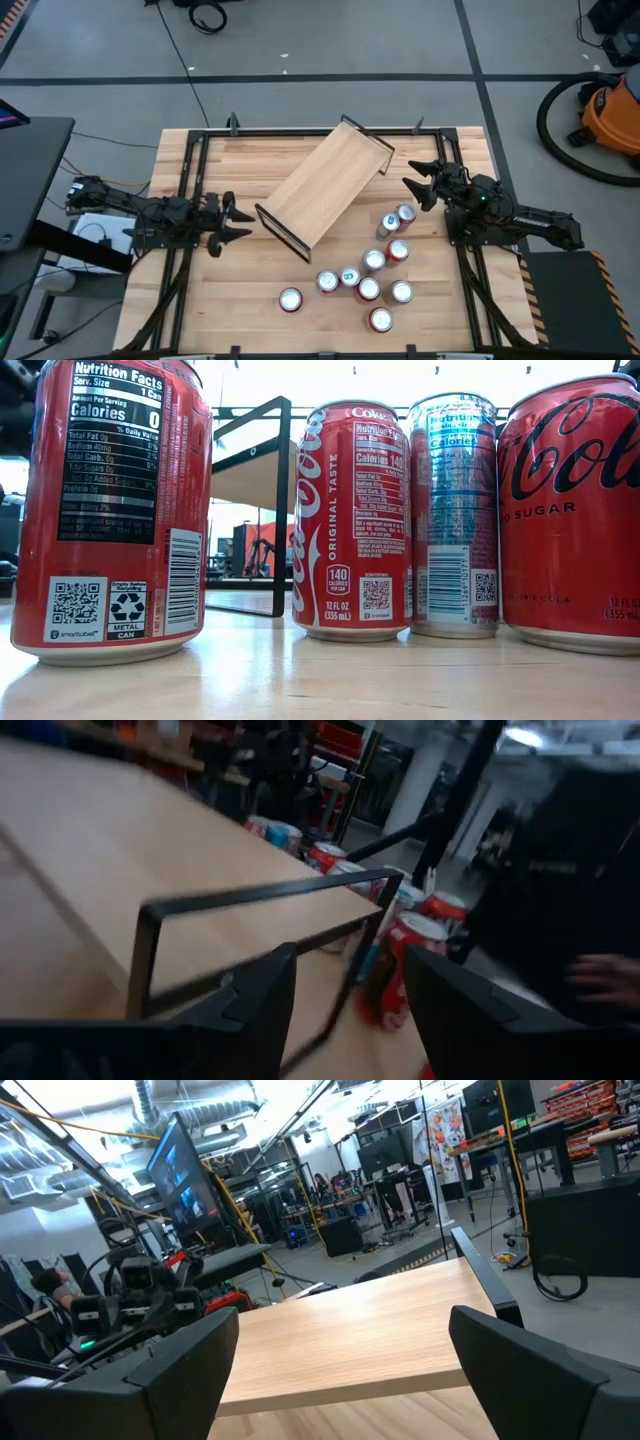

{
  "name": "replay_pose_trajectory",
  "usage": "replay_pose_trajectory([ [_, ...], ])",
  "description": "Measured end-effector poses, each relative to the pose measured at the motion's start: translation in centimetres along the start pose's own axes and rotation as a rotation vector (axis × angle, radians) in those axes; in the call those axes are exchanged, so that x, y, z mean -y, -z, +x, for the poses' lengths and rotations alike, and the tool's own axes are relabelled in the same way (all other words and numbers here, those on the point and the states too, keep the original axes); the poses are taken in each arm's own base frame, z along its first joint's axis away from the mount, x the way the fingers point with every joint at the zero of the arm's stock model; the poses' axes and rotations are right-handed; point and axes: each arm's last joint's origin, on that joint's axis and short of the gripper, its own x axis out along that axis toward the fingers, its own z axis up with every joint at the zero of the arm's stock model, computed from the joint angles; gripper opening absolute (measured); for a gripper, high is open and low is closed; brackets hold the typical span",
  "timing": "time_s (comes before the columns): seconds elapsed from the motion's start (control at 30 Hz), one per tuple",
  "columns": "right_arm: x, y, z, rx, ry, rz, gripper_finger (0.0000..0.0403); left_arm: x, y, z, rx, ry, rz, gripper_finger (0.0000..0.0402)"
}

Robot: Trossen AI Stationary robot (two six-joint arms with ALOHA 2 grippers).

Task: Place canned beverage on shelf
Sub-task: Put the left red-black soda can on the shelf

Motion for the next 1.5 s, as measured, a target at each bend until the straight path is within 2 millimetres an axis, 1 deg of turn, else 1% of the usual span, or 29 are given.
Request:
replay_pose_trajectory([
  [0.23, 0.0, 0.0, 0.0, 0.0, 0.0, 0.0, 0.0373, 0.2, -0.5, 0.0, 0.047, 0.025, -0.092, 0.0194],
  [0.3, 0.0, 0.0, 0.0, 0.001, 0.0, 0.0, 0.0373, 0.5, -0.6, 0.0, 0.039, 0.094, -0.101, 0.0194],
  [0.47, -0.1, -0.5, 0.0, 0.047, -0.015, 0.014, 0.0373, 1.1, -0.6, 0.0, -0.05, 0.273, -0.065, 0.0194],
  [0.5, -0.2, -0.6, 0.0, 0.057, -0.02, 0.04, 0.0373, 1.3, -0.7, 0.0, -0.059, 0.294, -0.063, 0.0194],
  [0.57, -0.3, -0.8, 0.0, 0.073, -0.056, 0.168, 0.0373, 1.6, -0.9, 0.1, -0.074, 0.308, -0.039, 0.0194],
  [0.67, -0.5, -0.9, -0.1, 0.06, -0.104, 0.341, 0.0373, 2.0, -1.1, 0.6, -0.105, 0.265, 0.001, 0.0194],
  [0.73, -0.5, -1.1, -0.1, 0.072, -0.12, 0.408, 0.0373, 2.3, -1.3, 1.1, -0.132, 0.209, 0.015, 0.0194],
  [0.8, -0.6, -1.3, -0.1, 0.094, -0.134, 0.424, 0.0373, 2.7, -1.6, 1.6, -0.17, 0.158, 0.028, 0.0194],
  [0.9, -0.7, -1.5, -0.1, 0.113, -0.143, 0.419, 0.0373, 3.4, -1.9, 2.5, -0.223, 0.136, 0.042, 0.0194],
  [1.07, -0.6, -1.6, -0.2, 0.135, -0.131, 0.433, 0.0373, 5.0, -2.6, 3.8, -0.289, 0.152, 0.058, 0.0194],
  [1.13, -0.6, -1.6, -0.1, 0.135, -0.12, 0.423, 0.0373, 5.8, -3.0, 4.3, -0.34, 0.126, 0.065, 0.0194],
  [1.2, -0.5, -1.4, 0.0, 0.124, -0.097, 0.427, 0.0373, 6.8, -3.4, 4.8, -0.395, 0.092, 0.07, 0.0194],
  [1.27, -0.6, -1.3, 0.1, 0.098, -0.121, 0.417, 0.0373, 8.1, -3.9, 5.3, -0.437, 0.066, 0.071, 0.0194],
  [1.37, -0.8, -1.1, 0.3, 0.058, -0.154, 0.385, 0.0373, 9.9, -4.3, 6.0, -0.493, 0.039, 0.077, 0.0194],
  [1.5, -1.2, -1.2, 0.7, 0.018, -0.185, 0.261, 0.0373, 12.1, -5.2, 7.0, -0.536, -0.001, 0.071, 0.0194],
])
